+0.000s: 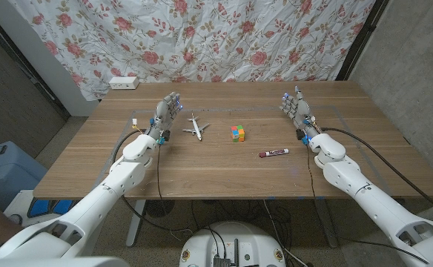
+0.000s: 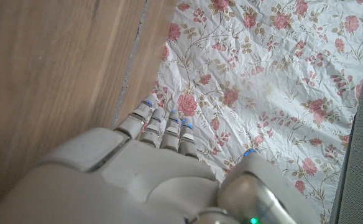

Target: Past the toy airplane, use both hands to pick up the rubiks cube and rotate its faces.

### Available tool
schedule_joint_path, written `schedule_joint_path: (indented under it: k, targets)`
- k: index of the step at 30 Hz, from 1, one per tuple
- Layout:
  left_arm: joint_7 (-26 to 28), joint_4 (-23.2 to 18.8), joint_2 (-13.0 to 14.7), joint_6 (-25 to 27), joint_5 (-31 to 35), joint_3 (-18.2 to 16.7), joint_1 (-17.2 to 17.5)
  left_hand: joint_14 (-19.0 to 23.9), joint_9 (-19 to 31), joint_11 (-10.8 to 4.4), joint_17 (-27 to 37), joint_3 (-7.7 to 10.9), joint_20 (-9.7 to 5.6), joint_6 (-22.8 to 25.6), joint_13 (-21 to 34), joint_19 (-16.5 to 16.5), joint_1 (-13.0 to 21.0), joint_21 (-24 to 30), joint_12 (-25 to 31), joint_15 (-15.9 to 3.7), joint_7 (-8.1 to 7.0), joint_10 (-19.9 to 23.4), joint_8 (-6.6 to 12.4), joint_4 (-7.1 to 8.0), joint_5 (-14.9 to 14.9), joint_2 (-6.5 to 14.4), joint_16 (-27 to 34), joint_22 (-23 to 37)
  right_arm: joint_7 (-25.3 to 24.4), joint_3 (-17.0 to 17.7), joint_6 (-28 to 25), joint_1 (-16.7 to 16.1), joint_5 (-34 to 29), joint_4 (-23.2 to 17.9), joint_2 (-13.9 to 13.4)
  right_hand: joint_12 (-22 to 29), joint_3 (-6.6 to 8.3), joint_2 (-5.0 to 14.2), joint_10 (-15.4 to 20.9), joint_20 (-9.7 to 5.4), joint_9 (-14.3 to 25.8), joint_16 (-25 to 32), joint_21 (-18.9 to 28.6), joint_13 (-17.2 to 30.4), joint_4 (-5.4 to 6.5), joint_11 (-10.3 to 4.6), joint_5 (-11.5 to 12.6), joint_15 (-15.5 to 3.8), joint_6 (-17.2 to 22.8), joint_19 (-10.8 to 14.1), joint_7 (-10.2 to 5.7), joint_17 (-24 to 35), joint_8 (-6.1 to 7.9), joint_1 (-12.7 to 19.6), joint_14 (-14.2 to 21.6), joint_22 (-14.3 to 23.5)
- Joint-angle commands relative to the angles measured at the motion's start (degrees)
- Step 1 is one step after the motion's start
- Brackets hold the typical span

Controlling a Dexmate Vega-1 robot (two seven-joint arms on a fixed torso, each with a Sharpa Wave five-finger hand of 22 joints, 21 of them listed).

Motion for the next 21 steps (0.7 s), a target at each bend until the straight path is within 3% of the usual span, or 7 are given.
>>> schedule_joint_path:
  k: [1, 9, 15, 17, 21]
  targets:
    - [-0.12, -0.49, 0.53, -0.14, 0.69, 0.16, -0.32, -0.38, 0.12, 0.18, 0.27, 0.39, -1.28, 0.51, 0.29, 0.31, 0.13, 0.32, 0.37, -0.34, -0.07, -0.6, 0.19, -0.13, 0.4, 2.59, 0.31, 0.23, -3.1, -1.75, 1.36, -0.74, -5.41, -2.71, -0.59, 0.31, 0.19, 0.32, 0.19, -0.24, 0.17, 0.24, 0.29, -0.06, 0.34, -0.02, 0.26, -0.2, 0.67, 0.11, -0.13, -0.14, 0.47, 0.21, 0.32, 0.15]
    - [0.34, -0.52, 0.49, -0.51, 1.1, 0.19, -0.07, -0.2, 0.12, 0.37, 0.24, 0.4, -1.33, 0.51, 0.29, 0.4, 0.22, 0.29, 0.38, -0.25, -0.1, -0.38, 0.12, -0.29, 0.4, 2.59, 0.27, 0.23, -7.68, -4.1, -1.09, -0.42, -14.84, -8.07, -3.77, 0.31, 0.46, 0.18, -0.08, -0.85, 0.12, 0.24, 0.28, -0.67, -0.24, -0.29, 0.24, -0.44, 0.65, -0.34, -0.54, -0.85, 0.47, 0.85, 0.24, 0.11]
    - [0.73, -0.23, 0.47, -1.0, 1.57, 0.21, 0.06, 0.21, 0.12, 0.02, 0.23, 0.42, -1.81, 0.67, 0.28, 0.64, 0.3, 0.31, 0.46, -0.45, -0.39, 0.05, 0.12, -0.46, 0.41, 2.63, 0.31, 0.22, -8.49, -4.86, -5.14, -0.29, -18.19, -12.68, -6.19, 0.31, 0.89, 0.26, -0.31, -1.02, 0.09, 0.23, 0.27, -1.15, -0.92, -0.64, 0.19, -0.53, 0.52, -0.75, -0.8, -1.42, 0.45, 1.71, 0.1, 0.08]
    - [0.75, -0.35, 0.55, -0.83, 1.44, 0.15, 0.17, 0.31, 0.12, 0.0, 0.22, 0.43, -2.08, 0.82, 0.28, 0.76, 0.33, 0.32, 0.45, -0.47, -0.42, 0.12, 0.15, -0.51, 0.41, 2.64, 0.3, 0.21, -8.49, -5.21, -6.46, -0.15, -19.17, -13.92, -6.85, 0.29, 1.33, 0.46, -0.54, -1.05, 0.07, 0.26, 0.34, -1.51, -1.51, -1.63, 0.09, -0.56, 0.37, -0.83, -0.94, -1.87, 0.43, 2.49, 0.03, 0.07]
    - [0.79, -0.76, 1.03, -0.71, 1.56, 0.02, 0.41, 0.48, 0.12, -0.06, 0.22, 0.44, -2.22, 0.87, 0.28, 0.84, 0.35, 0.32, 0.45, -0.51, -0.41, 0.23, 0.15, -0.57, 0.41, 2.66, 0.32, 0.21, -9.66, -5.98, -8.93, -0.15, -22.39, -16.54, -8.1, 0.33, 1.65, 0.53, -0.58, -1.01, 0.06, 0.2, 0.33, -1.79, -1.98, -1.94, -0.03, -0.6, 0.21, -1.04, -1.07, -2.23, 0.39, 3.09, -0.21, 0.07]
